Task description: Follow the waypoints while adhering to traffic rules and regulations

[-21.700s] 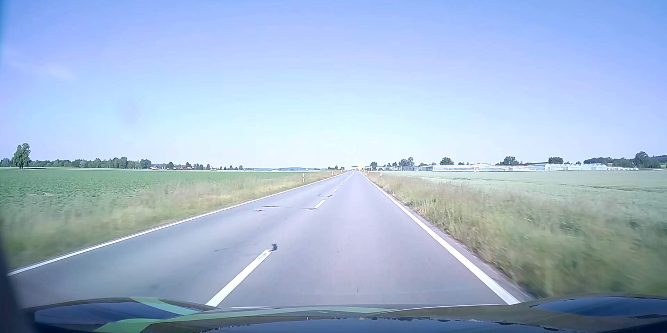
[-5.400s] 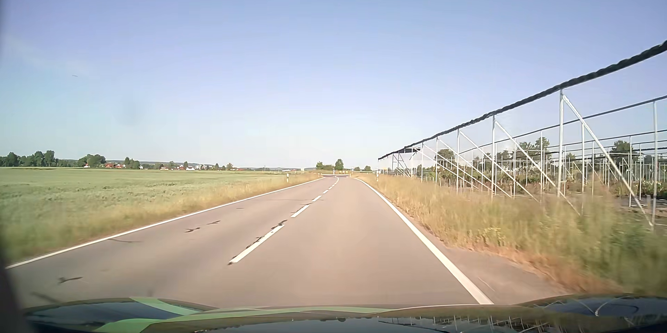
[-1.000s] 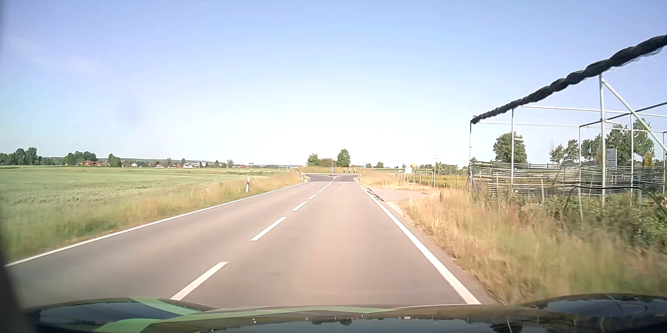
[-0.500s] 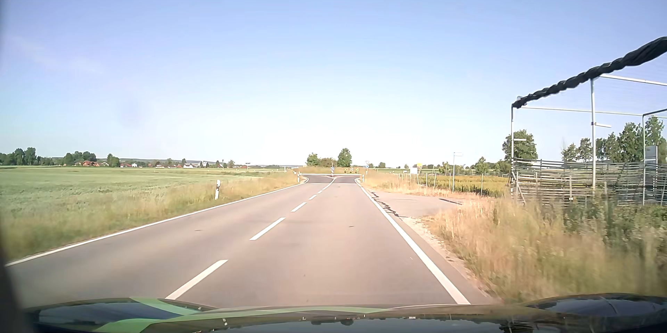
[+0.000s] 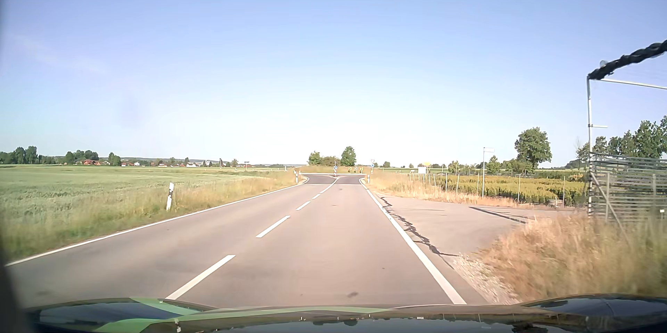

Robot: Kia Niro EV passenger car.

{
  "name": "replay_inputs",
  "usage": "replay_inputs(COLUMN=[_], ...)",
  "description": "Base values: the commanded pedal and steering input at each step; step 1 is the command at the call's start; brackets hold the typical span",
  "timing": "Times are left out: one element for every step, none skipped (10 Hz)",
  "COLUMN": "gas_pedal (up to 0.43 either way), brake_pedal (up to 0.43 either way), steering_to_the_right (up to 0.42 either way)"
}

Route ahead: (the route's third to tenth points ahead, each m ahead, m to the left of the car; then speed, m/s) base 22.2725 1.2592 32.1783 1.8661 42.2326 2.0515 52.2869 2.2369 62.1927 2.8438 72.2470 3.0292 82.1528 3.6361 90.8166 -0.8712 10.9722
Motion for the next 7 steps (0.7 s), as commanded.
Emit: replay_inputs(gas_pedal=[0.098, 0.098, 0.118, 0.130, 0.138, 0.138, 0.138], brake_pedal=[0.000, 0.000, 0.000, 0.000, 0.000, 0.000, 0.000], steering_to_the_right=[-0.009, -0.009, -0.008, -0.008, -0.008, -0.008, -0.008])
